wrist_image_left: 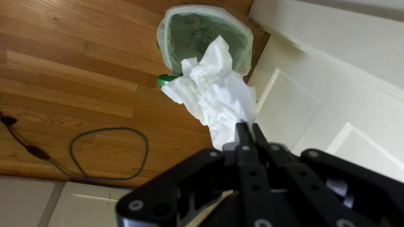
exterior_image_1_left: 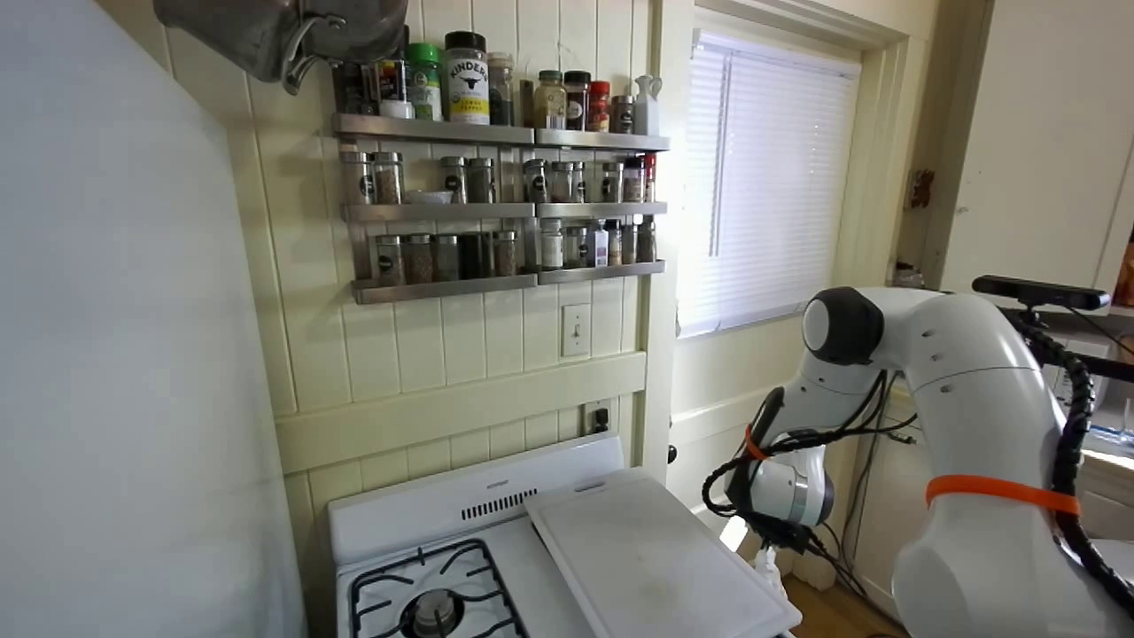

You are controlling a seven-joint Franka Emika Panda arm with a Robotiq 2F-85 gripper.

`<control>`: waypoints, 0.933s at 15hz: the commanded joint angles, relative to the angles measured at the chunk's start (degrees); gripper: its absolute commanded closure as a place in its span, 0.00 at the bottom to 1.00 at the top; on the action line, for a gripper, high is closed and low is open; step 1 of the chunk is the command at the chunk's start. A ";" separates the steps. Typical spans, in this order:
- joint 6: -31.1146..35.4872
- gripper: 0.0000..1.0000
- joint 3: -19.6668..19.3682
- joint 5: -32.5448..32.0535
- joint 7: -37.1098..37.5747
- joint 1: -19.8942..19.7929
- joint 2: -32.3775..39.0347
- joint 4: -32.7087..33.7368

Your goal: Pick up the napkin and throw it on the floor

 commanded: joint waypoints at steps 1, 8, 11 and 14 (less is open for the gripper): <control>-0.42 0.99 0.13 1.74 -1.10 -0.23 2.63 3.15; -0.30 0.99 1.10 1.69 -1.30 -1.52 7.54 9.35; -0.25 0.99 1.97 1.71 -1.35 -2.36 9.89 12.04; -0.42 0.99 2.58 1.69 -1.43 -2.92 11.87 14.30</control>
